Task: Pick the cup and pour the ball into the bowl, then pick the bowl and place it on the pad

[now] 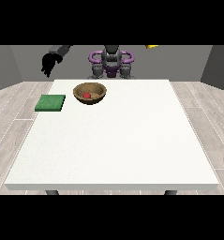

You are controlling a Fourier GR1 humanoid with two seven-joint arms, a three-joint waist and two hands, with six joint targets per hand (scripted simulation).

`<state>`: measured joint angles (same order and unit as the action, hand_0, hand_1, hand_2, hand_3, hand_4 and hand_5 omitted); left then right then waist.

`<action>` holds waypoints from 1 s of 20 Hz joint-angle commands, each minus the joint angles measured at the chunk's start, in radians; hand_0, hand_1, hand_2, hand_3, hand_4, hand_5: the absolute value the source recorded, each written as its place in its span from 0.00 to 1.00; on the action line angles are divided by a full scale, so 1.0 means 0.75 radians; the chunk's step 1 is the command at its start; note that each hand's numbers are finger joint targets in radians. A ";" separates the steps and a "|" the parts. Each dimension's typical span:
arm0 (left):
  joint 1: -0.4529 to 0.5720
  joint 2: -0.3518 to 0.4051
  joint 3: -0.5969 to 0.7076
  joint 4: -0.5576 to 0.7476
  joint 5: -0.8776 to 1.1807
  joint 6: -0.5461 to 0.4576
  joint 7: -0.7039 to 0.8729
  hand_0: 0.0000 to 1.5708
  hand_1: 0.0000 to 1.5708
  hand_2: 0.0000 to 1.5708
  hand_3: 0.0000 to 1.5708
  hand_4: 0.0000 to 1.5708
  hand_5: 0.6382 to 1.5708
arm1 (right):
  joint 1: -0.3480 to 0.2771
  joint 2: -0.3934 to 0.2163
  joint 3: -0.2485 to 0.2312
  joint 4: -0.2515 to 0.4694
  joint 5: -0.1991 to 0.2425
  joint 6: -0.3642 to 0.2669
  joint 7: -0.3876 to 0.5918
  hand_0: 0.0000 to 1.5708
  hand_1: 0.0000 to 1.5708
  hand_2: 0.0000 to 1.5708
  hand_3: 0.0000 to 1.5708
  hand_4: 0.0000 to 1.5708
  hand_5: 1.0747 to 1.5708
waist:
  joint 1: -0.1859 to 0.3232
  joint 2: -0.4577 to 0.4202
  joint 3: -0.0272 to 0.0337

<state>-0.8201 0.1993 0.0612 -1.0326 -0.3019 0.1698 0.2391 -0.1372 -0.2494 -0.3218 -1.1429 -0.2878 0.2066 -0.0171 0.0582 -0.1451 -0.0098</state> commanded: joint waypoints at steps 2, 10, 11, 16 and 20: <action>0.057 0.129 0.265 -0.046 0.388 -0.309 -0.122 0.00 0.00 0.00 0.00 0.67 0.99 | 0.029 0.123 0.047 -0.011 0.061 -0.119 -0.050 0.00 0.00 0.00 0.00 0.46 0.99 | 0.072 0.048 0.0083; 0.098 0.341 0.419 -0.050 0.590 -0.576 -0.155 0.00 0.00 0.00 0.00 0.66 0.99 | -0.060 0.176 0.042 0.145 0.059 -0.122 -0.211 0.00 0.00 0.00 0.00 0.46 0.99 | 0.082 0.222 0.0131; 0.146 0.305 0.390 -0.097 0.600 -0.599 -0.155 0.00 0.00 0.00 0.00 0.65 0.99 | -0.003 0.176 0.022 0.226 0.077 -0.108 -0.316 0.00 0.00 0.00 0.00 0.45 0.99 | 0.118 0.215 0.0136; 0.190 0.354 0.407 -0.170 0.656 -0.648 -0.135 0.00 0.00 0.00 0.00 0.64 0.97 | -0.141 0.197 0.006 0.399 0.083 -0.158 -0.431 0.00 0.00 0.00 0.00 0.37 0.97 | 0.133 0.264 0.0140; 0.101 0.505 0.481 -0.161 0.701 -0.631 -0.032 0.00 0.00 0.00 0.00 0.64 0.96 | -0.169 0.233 0.064 0.477 0.119 -0.140 -0.513 0.00 0.00 0.00 0.00 0.35 0.97 | 0.046 0.290 0.0140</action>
<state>-0.7217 0.5237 0.4004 -1.1289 0.1899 -0.2929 0.1644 -0.2369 -0.0958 -0.2841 -0.8624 -0.2177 0.1162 -0.3298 0.1031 0.0554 0.0002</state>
